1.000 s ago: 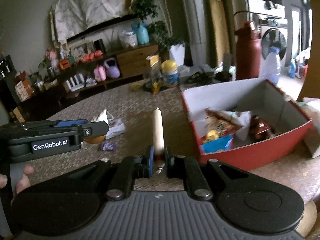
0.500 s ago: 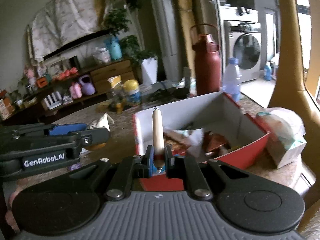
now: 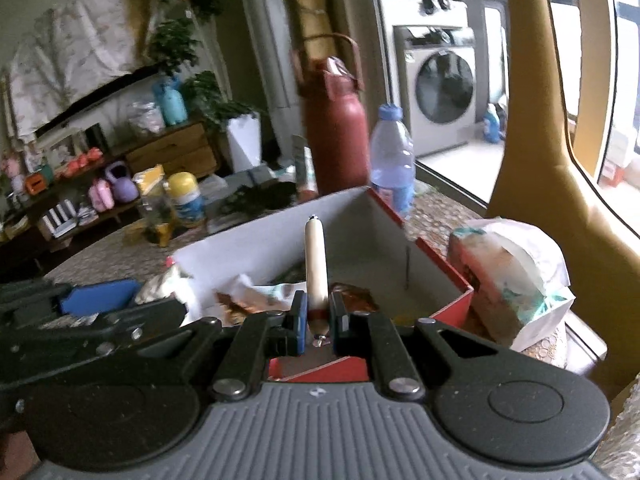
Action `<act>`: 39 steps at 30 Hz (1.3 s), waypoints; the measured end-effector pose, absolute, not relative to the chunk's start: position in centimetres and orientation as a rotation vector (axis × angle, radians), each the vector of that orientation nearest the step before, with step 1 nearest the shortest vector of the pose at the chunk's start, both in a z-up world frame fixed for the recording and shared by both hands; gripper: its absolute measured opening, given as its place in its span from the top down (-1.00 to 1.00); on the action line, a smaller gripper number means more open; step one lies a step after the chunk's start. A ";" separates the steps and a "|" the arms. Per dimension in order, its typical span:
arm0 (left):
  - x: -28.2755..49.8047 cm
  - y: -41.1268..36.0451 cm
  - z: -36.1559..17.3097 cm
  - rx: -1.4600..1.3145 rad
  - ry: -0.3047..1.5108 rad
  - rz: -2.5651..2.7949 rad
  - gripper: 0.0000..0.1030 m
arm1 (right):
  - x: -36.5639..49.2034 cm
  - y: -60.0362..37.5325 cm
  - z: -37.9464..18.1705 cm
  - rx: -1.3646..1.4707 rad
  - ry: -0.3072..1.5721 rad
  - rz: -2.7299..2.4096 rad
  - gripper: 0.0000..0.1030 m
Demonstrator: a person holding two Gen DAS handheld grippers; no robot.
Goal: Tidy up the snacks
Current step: 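Carry the bun and sausage stick over the red box, then lower both tools into the box and open them to drop the items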
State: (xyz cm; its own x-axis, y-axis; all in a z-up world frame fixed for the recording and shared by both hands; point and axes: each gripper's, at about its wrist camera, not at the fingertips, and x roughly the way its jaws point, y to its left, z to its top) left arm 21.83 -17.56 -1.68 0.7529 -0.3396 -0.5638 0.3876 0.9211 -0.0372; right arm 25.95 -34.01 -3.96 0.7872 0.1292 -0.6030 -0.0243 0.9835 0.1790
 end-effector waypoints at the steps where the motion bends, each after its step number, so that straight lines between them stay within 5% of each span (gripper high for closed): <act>1: 22.2 -17.8 -2.0 0.087 0.606 -0.399 0.23 | 26.6 -34.4 -4.3 0.167 0.669 0.075 0.79; 22: 28.4 -22.4 -8.9 0.153 0.758 -0.426 0.23 | 35.0 -35.8 -11.5 0.136 0.831 -0.002 0.79; 39: 29.1 -22.6 -10.3 0.144 0.820 -0.419 0.10 | 34.5 -35.9 -11.3 0.127 0.841 -0.018 0.77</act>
State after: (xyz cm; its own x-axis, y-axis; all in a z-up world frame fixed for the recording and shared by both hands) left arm 29.14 -22.57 -10.28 0.6061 -0.3059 -0.7342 0.4159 0.9087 -0.0352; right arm 34.48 -35.95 -11.28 0.6669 0.0346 -0.7444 0.0662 0.9922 0.1055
